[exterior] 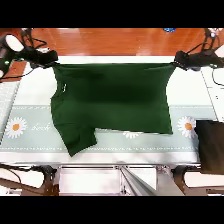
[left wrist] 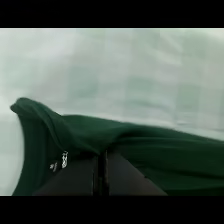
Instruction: Fold the shirts.
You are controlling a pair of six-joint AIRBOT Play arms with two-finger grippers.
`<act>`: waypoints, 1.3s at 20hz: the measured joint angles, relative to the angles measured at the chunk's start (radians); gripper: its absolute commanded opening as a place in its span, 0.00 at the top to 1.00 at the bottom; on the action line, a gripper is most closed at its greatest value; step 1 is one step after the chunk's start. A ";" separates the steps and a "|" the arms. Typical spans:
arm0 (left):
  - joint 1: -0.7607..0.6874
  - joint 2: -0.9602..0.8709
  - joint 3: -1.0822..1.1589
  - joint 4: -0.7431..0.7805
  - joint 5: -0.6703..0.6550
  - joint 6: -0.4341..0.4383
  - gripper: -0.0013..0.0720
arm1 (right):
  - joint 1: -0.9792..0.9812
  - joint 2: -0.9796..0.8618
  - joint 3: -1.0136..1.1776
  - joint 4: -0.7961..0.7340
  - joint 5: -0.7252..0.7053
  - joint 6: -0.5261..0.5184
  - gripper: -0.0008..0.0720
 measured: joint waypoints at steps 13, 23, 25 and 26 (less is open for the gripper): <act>0.035 -0.150 0.111 -0.081 -0.315 0.137 0.94 | -0.018 -0.184 0.121 -0.015 0.232 -0.017 0.96; 0.038 -0.166 -0.030 -0.041 -0.452 0.134 0.29 | -0.023 -0.187 -0.007 -0.037 0.291 -0.026 0.42; 0.049 -0.152 -0.016 -0.040 -0.496 0.126 0.29 | -0.039 -0.175 0.011 -0.037 0.351 -0.026 0.42; 0.059 -0.138 -0.011 -0.040 -0.520 0.123 0.29 | -0.056 -0.158 0.019 -0.040 0.378 -0.025 0.42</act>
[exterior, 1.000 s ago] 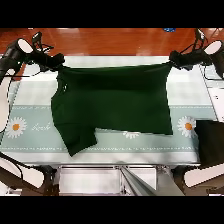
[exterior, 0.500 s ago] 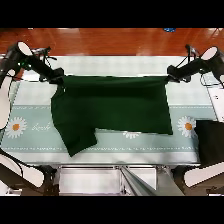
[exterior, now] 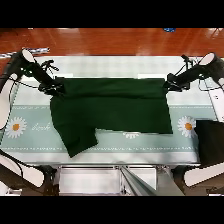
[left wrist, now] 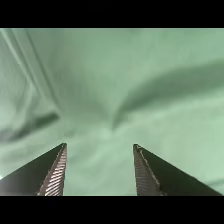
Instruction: Fold the shirts.
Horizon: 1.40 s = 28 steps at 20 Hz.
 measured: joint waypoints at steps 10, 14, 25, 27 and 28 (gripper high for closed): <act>0.320 0.527 -0.632 -0.100 0.023 0.110 0.29 | -0.223 0.523 -0.502 0.105 -0.010 -0.115 0.42; 0.525 0.704 -0.985 -0.255 0.084 0.213 0.29 | -0.247 0.780 -0.826 0.322 -0.087 -0.231 0.42; 0.412 0.771 -1.266 -0.431 0.354 0.246 0.30 | -0.255 0.928 -1.007 0.515 -0.063 -0.294 0.42; 0.353 0.766 -1.272 -0.469 0.409 0.232 0.42 | -0.262 0.930 -1.010 0.538 -0.063 -0.296 0.42; 0.327 0.759 -1.275 -0.474 0.436 0.228 0.81 | -0.275 0.931 -1.011 0.542 -0.069 -0.296 0.42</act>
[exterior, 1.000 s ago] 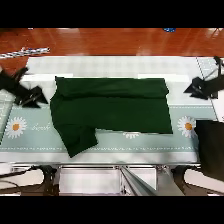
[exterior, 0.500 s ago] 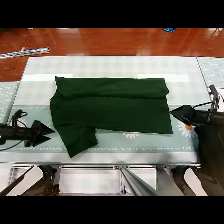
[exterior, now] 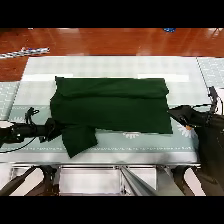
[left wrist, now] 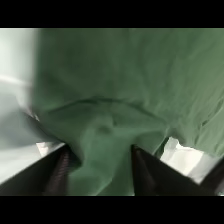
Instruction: Fold the shirts.
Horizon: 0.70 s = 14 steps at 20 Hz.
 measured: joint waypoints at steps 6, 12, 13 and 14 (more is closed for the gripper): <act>-0.061 -0.021 0.004 -0.009 0.025 0.005 0.94 | -0.174 0.001 -0.026 -0.240 0.021 0.119 0.42; -0.069 -0.022 0.008 -0.014 0.013 0.017 0.94 | -0.173 0.000 -0.125 -0.410 0.032 0.209 0.42; -0.069 -0.022 0.009 -0.015 0.013 0.020 0.94 | -0.171 -0.004 -0.132 -0.420 0.022 0.213 0.42; -0.070 -0.022 0.009 -0.016 0.012 0.021 0.94 | -0.168 -0.014 -0.137 -0.426 0.011 0.216 0.42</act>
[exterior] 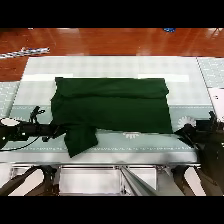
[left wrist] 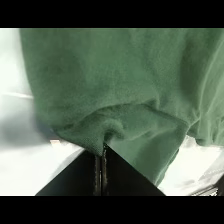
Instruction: Fold the shirts.
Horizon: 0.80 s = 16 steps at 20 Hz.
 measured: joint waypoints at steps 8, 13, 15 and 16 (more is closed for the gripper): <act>0.000 0.000 0.000 -0.002 0.006 0.017 0.94 | 0.005 -0.205 -0.011 0.162 -0.076 -0.087 0.42; 0.000 0.000 0.000 -0.002 0.014 0.019 0.94 | 0.030 -0.317 0.005 0.301 -0.161 -0.203 0.96; 0.000 0.000 0.002 -0.002 0.014 0.021 0.94 | 0.073 -0.337 0.032 0.331 -0.176 -0.249 0.96; 0.000 0.000 0.007 -0.002 0.014 0.021 0.94 | 0.093 -0.342 0.050 0.344 -0.172 -0.264 0.96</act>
